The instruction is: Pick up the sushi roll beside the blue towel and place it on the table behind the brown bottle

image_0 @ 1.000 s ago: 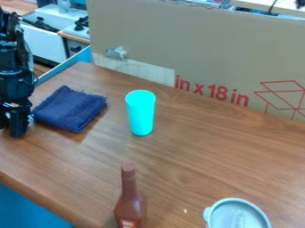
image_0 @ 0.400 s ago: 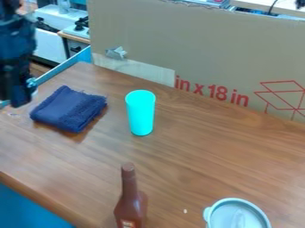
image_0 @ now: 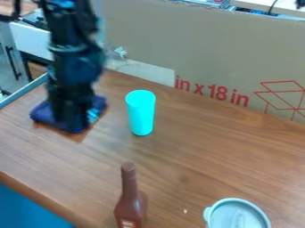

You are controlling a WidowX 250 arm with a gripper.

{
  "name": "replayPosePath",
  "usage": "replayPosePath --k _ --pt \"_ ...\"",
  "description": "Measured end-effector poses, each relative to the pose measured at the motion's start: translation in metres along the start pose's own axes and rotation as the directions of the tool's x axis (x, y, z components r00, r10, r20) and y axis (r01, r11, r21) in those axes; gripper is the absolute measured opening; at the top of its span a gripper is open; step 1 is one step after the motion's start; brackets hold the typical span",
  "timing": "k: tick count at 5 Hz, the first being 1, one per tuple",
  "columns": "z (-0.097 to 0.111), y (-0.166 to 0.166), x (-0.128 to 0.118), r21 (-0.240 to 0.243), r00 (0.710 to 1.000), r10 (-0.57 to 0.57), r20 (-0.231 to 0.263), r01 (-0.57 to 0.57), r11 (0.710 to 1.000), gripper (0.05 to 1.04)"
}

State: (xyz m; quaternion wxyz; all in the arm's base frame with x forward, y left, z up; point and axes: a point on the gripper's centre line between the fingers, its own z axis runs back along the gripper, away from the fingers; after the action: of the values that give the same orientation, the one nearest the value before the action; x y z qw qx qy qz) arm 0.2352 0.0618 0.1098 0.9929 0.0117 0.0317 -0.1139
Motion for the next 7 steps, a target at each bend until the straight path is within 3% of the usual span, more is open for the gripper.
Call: replayPosePath --k 1,3,4,5,6,7 --pt "-0.02 -0.034 0.023 -0.006 0.997 -0.062 -0.039 0.061 0.998 0.584" --pt "-0.049 -0.046 0.067 -0.008 0.992 -0.083 -0.094 0.082 0.997 0.584" --pt "-0.058 -0.045 0.069 0.0 0.995 -0.078 -0.067 0.078 0.997 0.584" --pt "-0.075 -0.036 0.053 -0.011 0.996 -0.047 -0.079 0.047 0.999 0.584" --pt "-0.084 -0.029 0.04 -0.019 0.998 -0.034 -0.044 0.033 0.999 0.584" --pt "-0.084 -0.023 0.04 -0.027 1.0 -0.011 -0.028 0.01 1.0 0.584"
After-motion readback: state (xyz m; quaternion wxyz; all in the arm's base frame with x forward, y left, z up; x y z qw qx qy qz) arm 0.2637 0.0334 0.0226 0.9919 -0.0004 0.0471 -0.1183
